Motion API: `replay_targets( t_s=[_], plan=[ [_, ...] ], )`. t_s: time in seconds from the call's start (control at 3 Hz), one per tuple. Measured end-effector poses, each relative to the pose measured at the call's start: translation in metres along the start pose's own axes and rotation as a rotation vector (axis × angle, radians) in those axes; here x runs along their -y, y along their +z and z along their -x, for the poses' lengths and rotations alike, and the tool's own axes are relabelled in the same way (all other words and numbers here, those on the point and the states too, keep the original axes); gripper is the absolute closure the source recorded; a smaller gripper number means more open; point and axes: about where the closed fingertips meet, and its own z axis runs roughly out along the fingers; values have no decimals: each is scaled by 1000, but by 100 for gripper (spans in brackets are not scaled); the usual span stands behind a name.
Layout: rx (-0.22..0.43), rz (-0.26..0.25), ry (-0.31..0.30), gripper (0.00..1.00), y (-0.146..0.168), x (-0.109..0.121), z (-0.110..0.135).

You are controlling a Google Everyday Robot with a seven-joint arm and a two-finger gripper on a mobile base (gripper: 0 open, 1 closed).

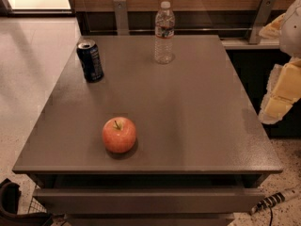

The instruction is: Knock water bottle over

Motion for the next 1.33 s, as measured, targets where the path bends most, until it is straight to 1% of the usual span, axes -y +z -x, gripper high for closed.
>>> replay_targets(
  t_s=[0.33, 0.67, 1.0, 1.33],
  plan=[
    [0, 0, 0, 0, 0, 0, 0],
    [45, -41, 52, 0, 1, 15, -4],
    [169, -113, 155, 0, 7, 50, -10],
    [363, -171, 261, 0, 25, 87, -2]
  ],
)
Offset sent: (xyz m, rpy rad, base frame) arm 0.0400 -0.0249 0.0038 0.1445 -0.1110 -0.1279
